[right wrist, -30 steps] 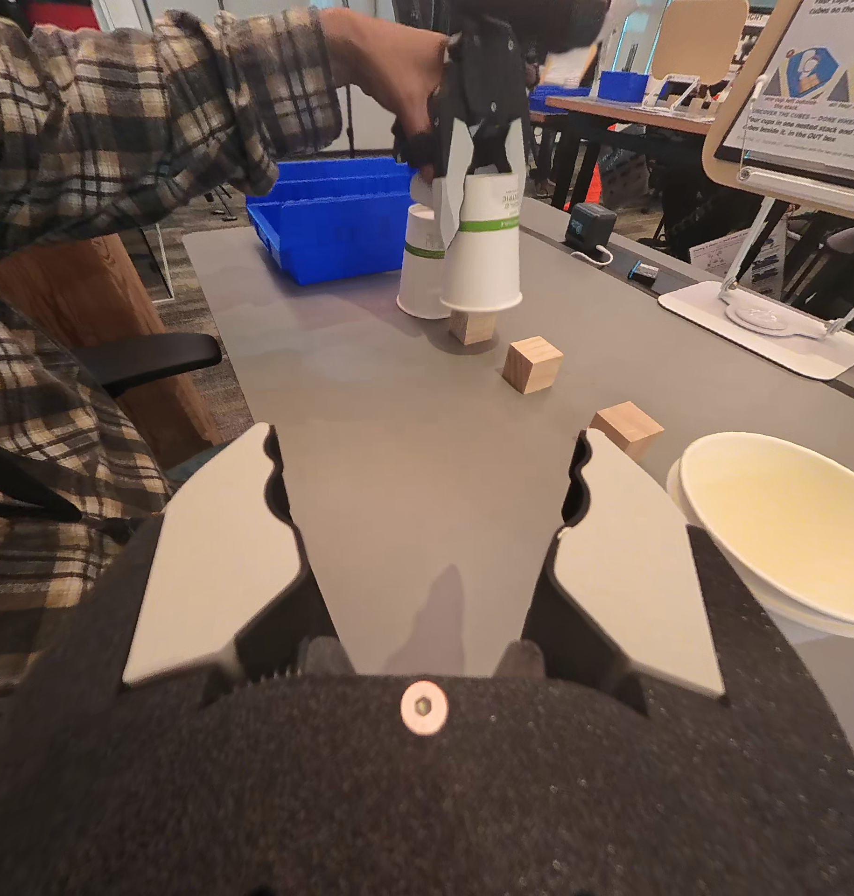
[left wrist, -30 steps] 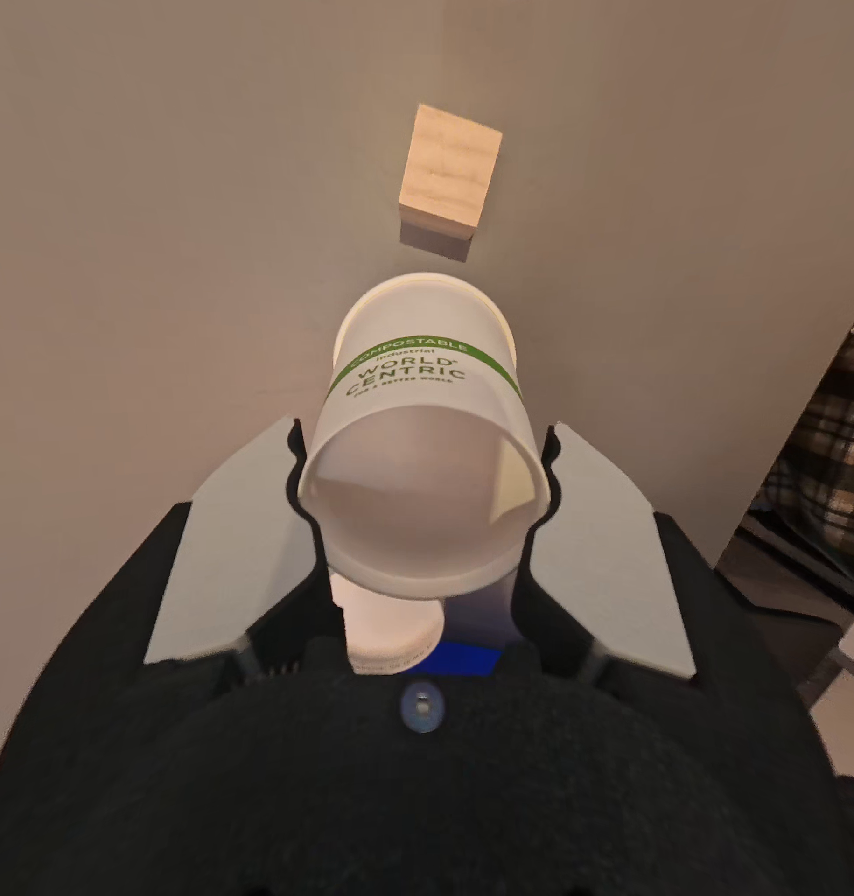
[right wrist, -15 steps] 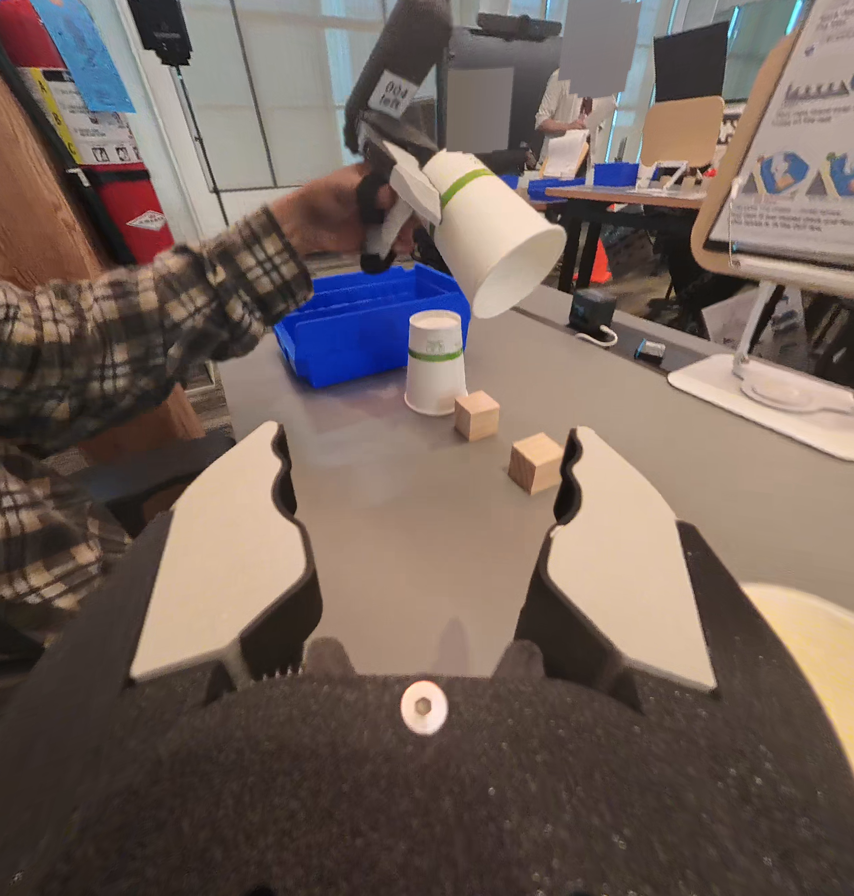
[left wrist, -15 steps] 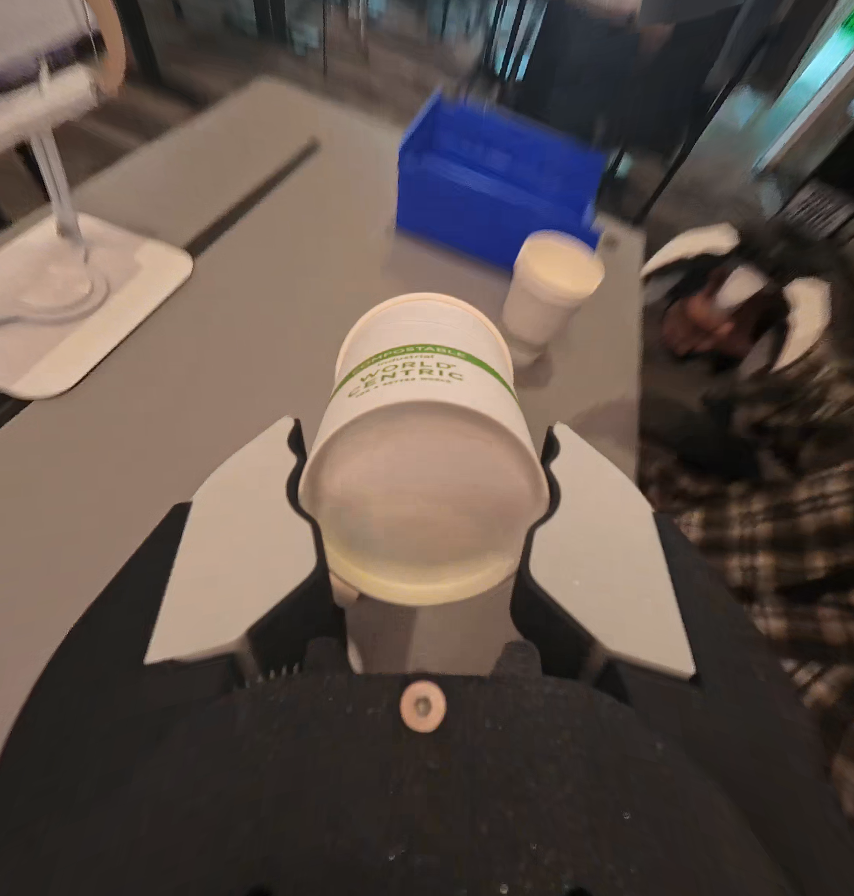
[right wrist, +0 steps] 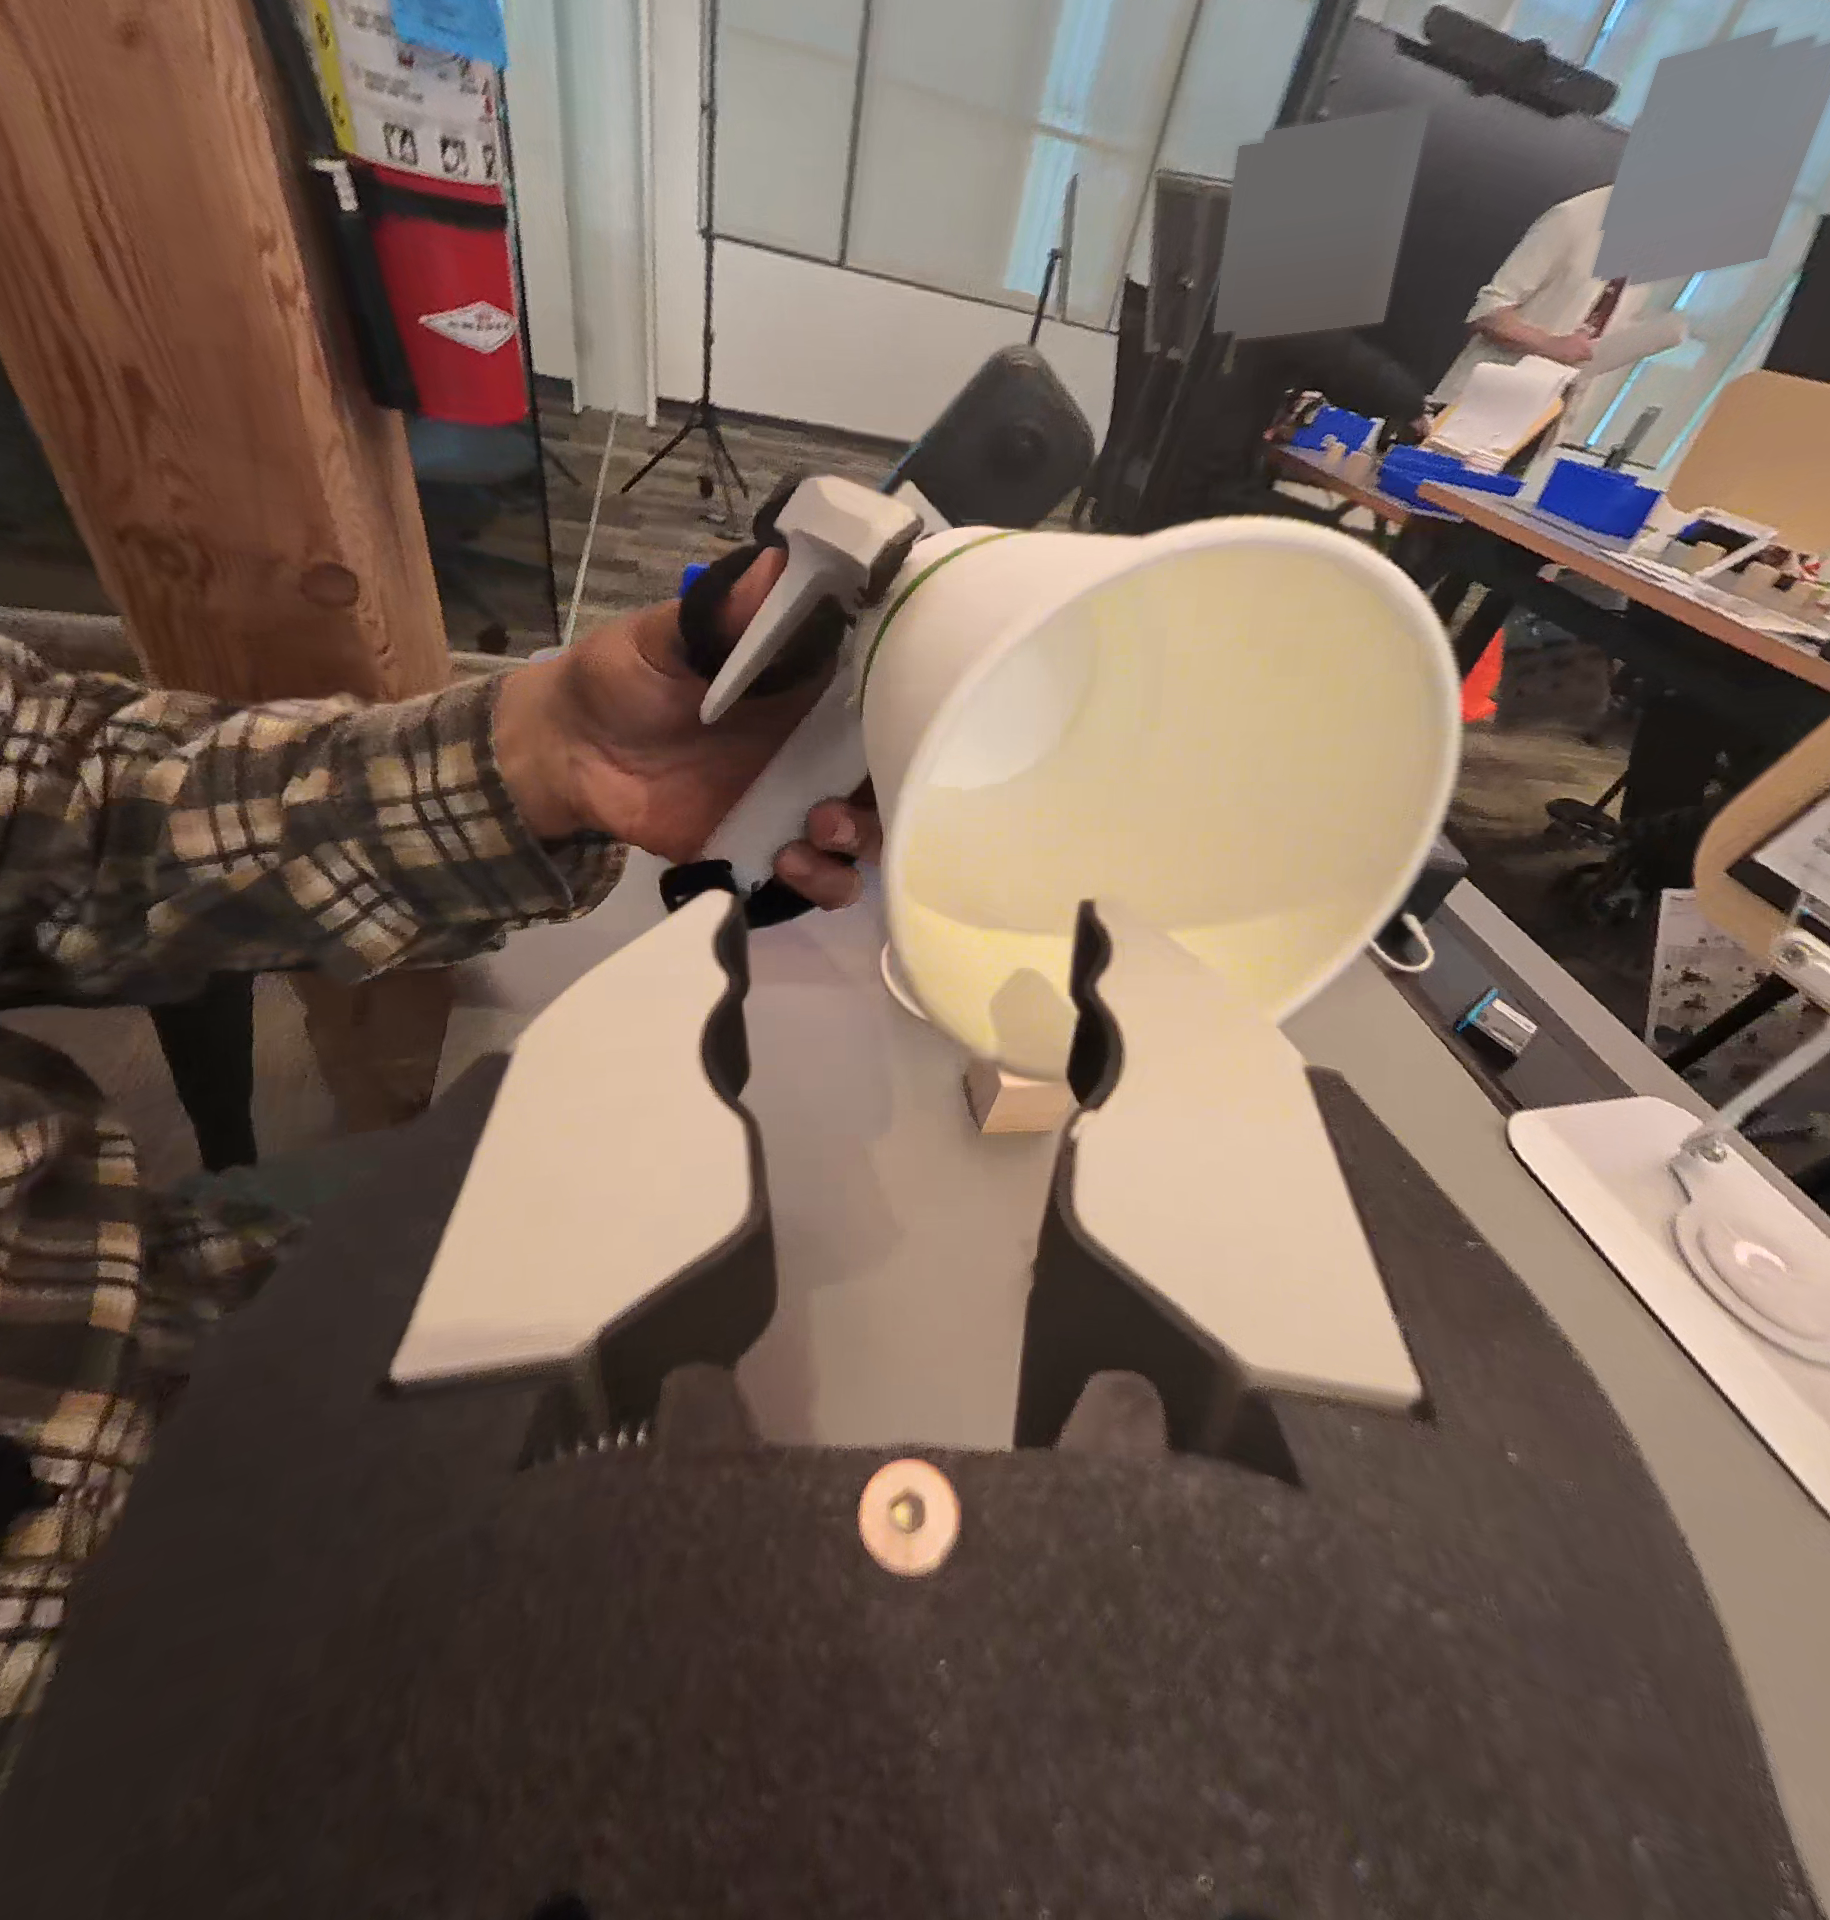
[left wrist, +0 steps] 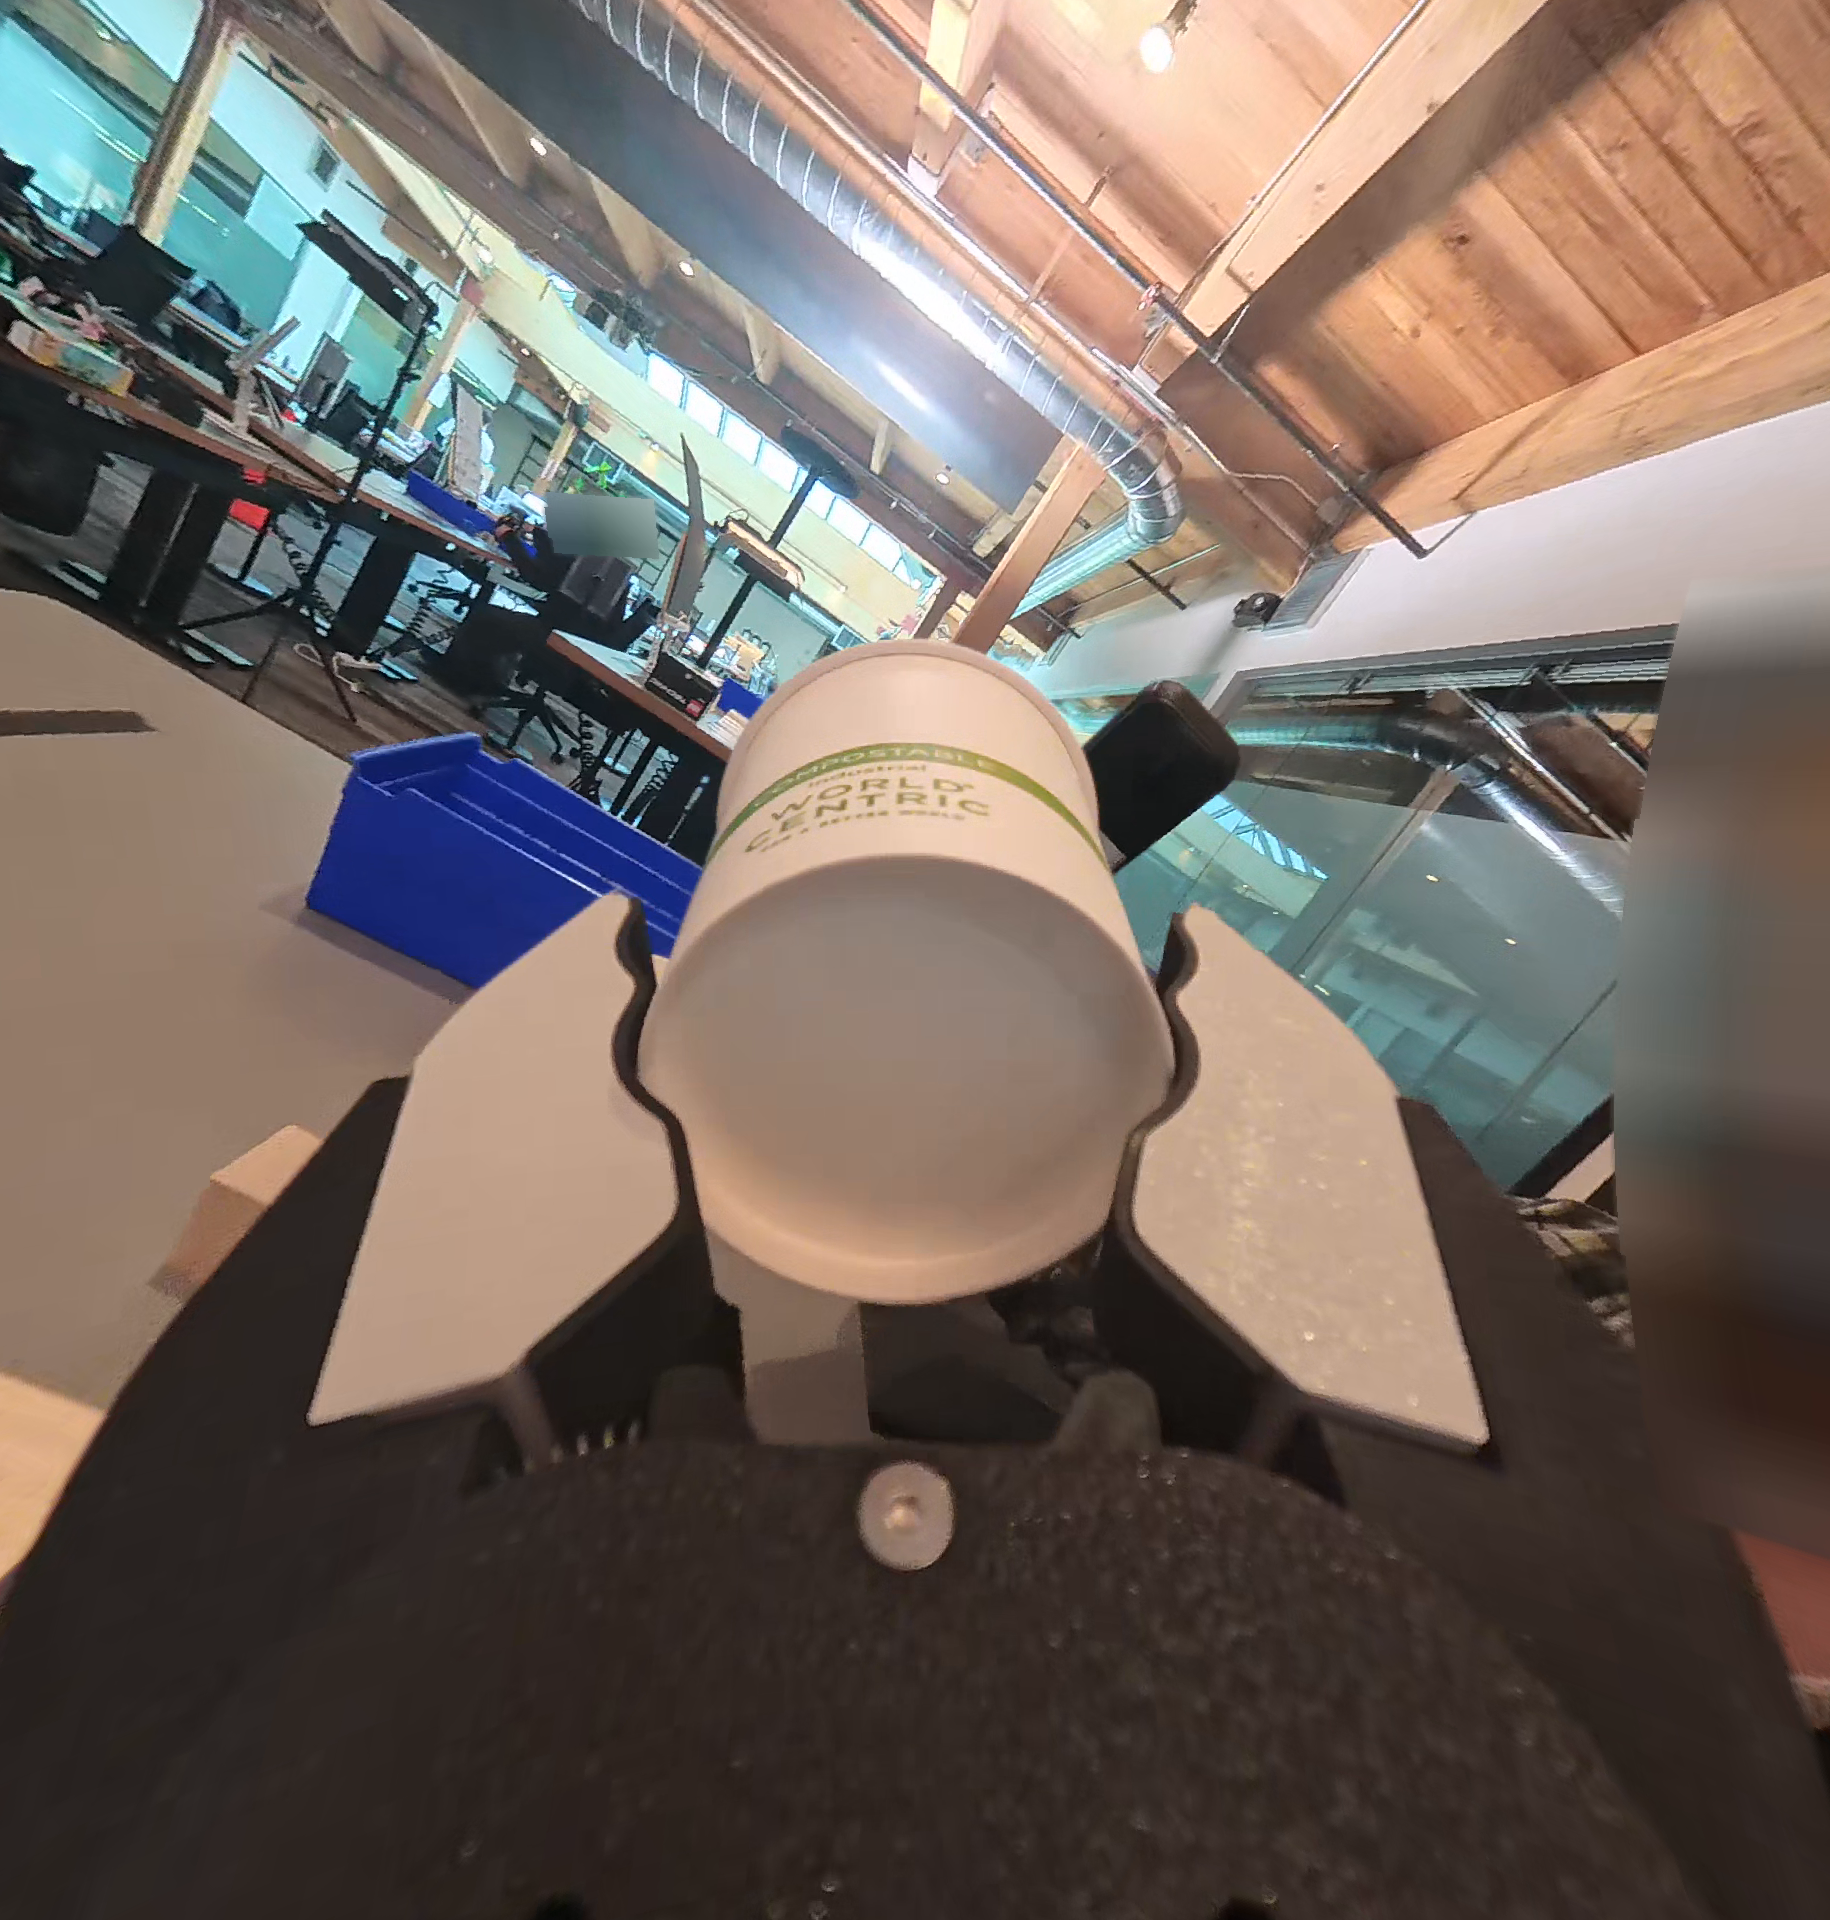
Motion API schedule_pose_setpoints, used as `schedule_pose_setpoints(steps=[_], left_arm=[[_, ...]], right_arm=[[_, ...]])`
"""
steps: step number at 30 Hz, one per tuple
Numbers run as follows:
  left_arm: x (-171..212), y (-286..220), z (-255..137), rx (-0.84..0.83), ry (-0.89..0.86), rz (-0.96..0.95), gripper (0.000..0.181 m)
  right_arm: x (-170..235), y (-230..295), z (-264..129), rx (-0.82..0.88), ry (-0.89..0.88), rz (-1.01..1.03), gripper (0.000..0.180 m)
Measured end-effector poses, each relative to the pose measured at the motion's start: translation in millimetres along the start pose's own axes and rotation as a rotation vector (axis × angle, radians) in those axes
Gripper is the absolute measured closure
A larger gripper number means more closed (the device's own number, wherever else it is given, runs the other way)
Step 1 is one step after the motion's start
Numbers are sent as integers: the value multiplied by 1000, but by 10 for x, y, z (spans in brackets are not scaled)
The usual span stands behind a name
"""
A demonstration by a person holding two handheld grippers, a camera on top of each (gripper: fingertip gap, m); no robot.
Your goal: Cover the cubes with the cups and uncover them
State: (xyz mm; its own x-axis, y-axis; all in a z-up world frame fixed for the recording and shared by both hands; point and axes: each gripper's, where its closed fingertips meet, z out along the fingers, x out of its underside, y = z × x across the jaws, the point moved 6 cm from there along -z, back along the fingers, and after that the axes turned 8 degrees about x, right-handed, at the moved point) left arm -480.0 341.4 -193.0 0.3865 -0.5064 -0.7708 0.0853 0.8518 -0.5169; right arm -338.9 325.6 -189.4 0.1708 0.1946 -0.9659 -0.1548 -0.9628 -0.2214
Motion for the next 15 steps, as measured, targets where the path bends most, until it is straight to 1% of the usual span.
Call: schedule_pose_setpoints(steps=[3, 4, 5, 7, 10, 15], left_arm=[[70, 17, 45, 15, 4, -18, 89], [97, 26, 58, 19, 6, -27, 89], [117, 31, 68, 23, 4, -39, 89], [136, 50, 56, 10, -1, -46, 90], [181, 47, 37, -22, 55, -15, 91], [115, -30, -121, -108, 75, 81, 89]], right_arm=[[-14, 18, 56, -25, 18, -41, 135], [-21, 28, 62, -42, 22, -55, 147], [-23, 45, 60, -73, 37, -74, 163], [-28, 43, 41, -94, 84, -131, 179], [-90, 25, -6, -142, 163, -155, 180], [-250, -115, -239, -154, 345, -244, 180]])
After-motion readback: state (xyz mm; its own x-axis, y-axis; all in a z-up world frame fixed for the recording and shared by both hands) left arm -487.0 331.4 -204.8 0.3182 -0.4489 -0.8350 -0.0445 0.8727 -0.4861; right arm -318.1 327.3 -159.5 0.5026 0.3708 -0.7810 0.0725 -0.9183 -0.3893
